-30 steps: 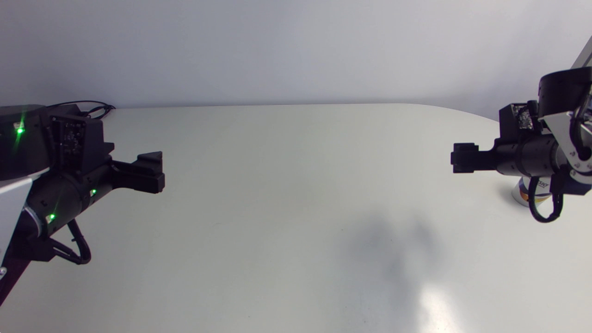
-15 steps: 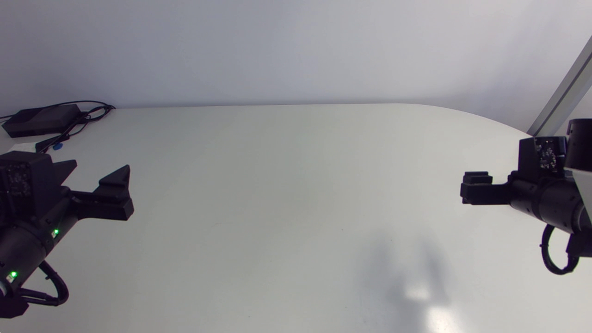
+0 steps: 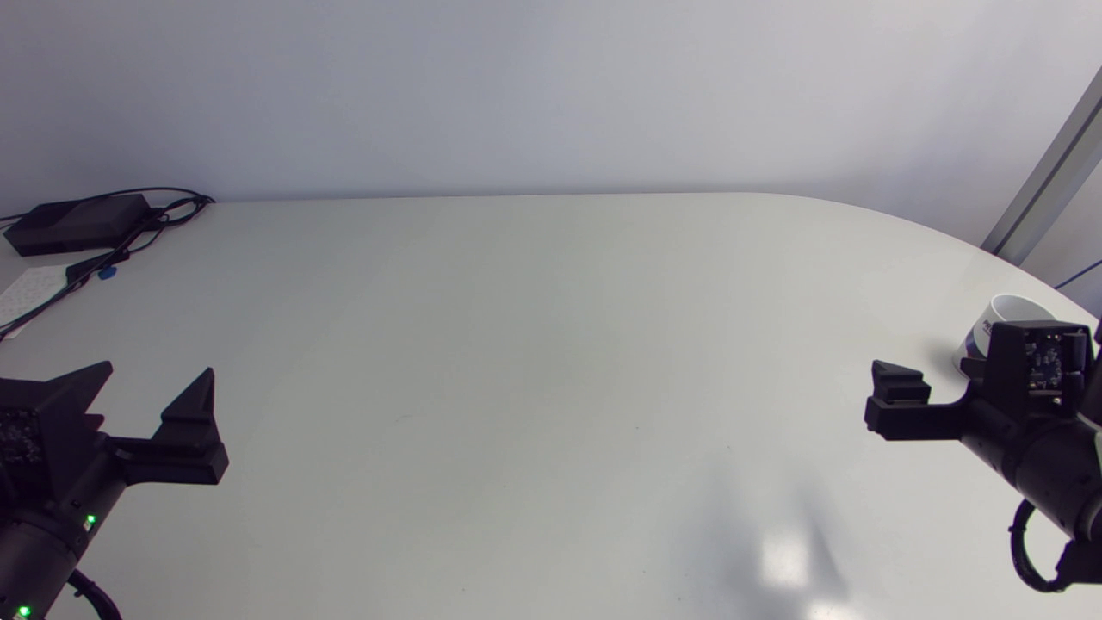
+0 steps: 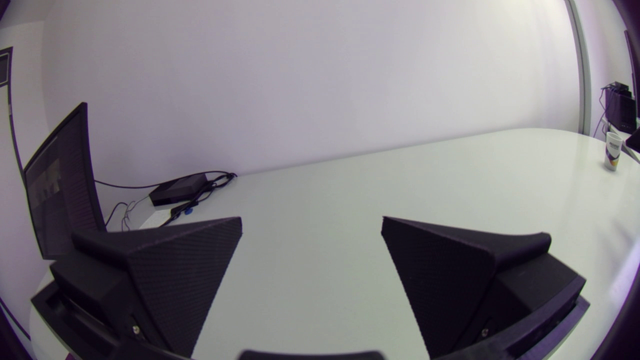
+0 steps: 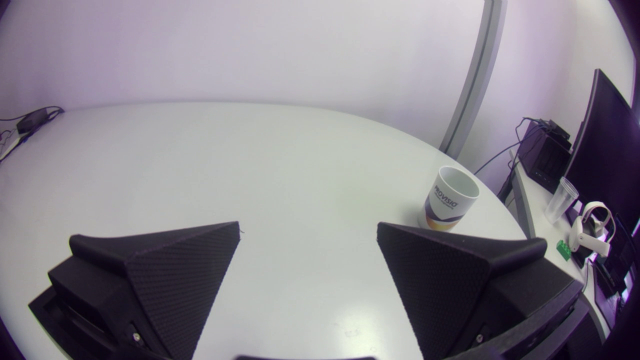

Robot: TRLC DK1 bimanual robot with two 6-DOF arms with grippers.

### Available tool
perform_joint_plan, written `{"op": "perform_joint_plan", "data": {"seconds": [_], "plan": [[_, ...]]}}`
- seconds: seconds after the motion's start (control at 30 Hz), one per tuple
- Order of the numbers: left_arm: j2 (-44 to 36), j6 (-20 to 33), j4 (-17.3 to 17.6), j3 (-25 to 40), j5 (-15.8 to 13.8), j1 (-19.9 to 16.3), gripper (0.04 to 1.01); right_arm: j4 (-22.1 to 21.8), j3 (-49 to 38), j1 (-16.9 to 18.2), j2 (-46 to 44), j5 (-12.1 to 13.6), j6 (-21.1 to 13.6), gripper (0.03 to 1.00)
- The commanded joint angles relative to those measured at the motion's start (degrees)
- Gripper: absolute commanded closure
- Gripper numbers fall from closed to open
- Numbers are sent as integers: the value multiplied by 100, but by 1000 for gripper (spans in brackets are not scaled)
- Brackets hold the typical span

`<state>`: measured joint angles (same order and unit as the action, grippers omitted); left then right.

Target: Pick up the white golf ball from the table and place it into the cup.

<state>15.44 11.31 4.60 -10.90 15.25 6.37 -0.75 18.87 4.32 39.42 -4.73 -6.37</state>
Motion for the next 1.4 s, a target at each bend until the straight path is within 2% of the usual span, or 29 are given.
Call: {"op": "perform_joint_plan", "data": {"seconds": [0.0, 0.2, 0.4, 0.6, 0.73, 0.87, 1.07, 1.17, 1.27, 1.33, 1.37], "plan": [[-243, 143, 85, 219, -13, -39, 48, -118, -270, -115, -303, -45, -145, 70], [-771, 231, 357, 342, -13, -22, 49, -179, -780, -238, -1059, -45, -295, 70], [-867, 425, 313, 448, -39, -127, 62, -179, -1202, -238, -1806, -72, -453, 70], [-1606, 548, 340, 773, -39, -48, 70, -83, -1509, -247, -2474, -81, -514, 70], [-1606, 548, 357, 808, -39, -83, 70, 40, -1624, -282, -2843, -81, -576, 70], [-1615, 574, 357, 808, -39, -101, 70, 242, -1756, -432, -3300, -221, -787, 70], [-1615, 574, 322, 808, -48, -66, 70, 225, -1756, -370, -3397, -221, -954, 70], [-1615, 574, 331, 808, -48, -92, 70, 234, -1756, -388, -3423, -151, -1015, 70], [-1623, 574, 357, 808, -48, -75, 70, 242, -1756, -484, -3467, -107, -1235, 70], [-1623, 574, 357, 800, -48, -57, 70, 286, -1747, -572, -3467, 7, -1428, 70], [-1623, 574, 357, 808, -48, -31, 70, 383, -1720, -599, -3476, 148, -1463, 70]]}}
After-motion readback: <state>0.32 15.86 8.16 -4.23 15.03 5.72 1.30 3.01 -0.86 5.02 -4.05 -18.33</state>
